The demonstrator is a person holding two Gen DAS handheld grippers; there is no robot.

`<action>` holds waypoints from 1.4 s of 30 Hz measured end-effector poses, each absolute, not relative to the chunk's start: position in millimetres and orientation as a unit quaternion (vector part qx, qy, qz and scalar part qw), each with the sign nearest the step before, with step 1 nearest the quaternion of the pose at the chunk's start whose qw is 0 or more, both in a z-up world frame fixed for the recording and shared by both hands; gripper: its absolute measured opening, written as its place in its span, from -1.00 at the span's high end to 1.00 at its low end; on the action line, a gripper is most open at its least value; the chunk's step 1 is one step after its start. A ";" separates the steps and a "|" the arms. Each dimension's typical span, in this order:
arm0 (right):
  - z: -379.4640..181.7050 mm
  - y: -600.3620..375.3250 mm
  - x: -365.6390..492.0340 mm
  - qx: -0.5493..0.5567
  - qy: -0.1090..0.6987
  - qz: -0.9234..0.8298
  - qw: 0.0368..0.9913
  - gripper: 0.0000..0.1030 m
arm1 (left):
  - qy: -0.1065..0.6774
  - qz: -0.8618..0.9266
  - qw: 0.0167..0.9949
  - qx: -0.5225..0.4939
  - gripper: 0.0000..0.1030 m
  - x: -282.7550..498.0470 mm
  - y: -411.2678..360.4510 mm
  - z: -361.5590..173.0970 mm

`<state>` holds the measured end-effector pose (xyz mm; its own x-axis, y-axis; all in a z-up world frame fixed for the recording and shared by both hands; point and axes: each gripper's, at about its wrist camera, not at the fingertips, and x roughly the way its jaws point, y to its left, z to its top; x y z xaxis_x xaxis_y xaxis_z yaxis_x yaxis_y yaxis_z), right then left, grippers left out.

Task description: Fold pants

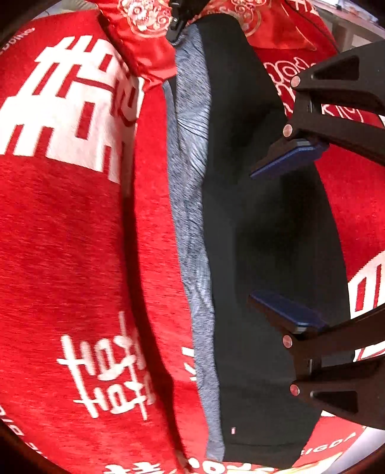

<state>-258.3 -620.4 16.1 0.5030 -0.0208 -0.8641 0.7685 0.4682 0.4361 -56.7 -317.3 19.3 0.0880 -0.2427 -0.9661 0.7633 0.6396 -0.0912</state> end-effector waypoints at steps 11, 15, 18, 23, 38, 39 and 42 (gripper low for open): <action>5.7 -649.8 -241.5 0.398 0.457 -0.299 0.737 0.33 | 0.568 -0.325 0.697 0.294 -0.49 -69.0 -336.0 -41.6; 40.5 -621.9 -262.3 0.377 0.430 -0.295 0.765 -0.53 | 0.571 -0.321 0.695 0.296 -0.49 -71.4 -334.0 -48.5; 24.4 -590.3 -284.8 0.412 0.449 -0.294 0.736 -0.52 | 0.578 -0.317 0.693 0.291 -0.49 -70.1 -334.9 -47.0; -50.6 -570.2 -322.3 0.502 0.474 -0.333 0.642 -0.12 | 0.572 -0.328 0.693 0.292 -0.50 -70.3 -342.7 -44.3; -9.8 -601.6 -310.1 0.434 0.418 -0.342 0.721 0.87 | 0.558 -0.316 0.704 0.305 -0.50 -70.7 -359.6 -33.9; -23.3 -604.8 -310.9 0.444 0.435 -0.343 0.704 0.87 | 0.565 -0.310 0.698 0.312 -0.50 -69.5 -359.8 -42.1; -66.5 -602.4 -316.3 0.454 0.503 -0.339 0.653 0.68 | 0.558 -0.309 0.708 0.302 -0.61 -71.2 -353.2 -46.9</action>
<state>-316.3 -602.4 -66.5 0.2643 0.0146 -0.9643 0.8993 0.3576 0.2519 -71.2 -353.2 -46.9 0.1857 -0.1001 -0.9775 0.7743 0.6274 0.0828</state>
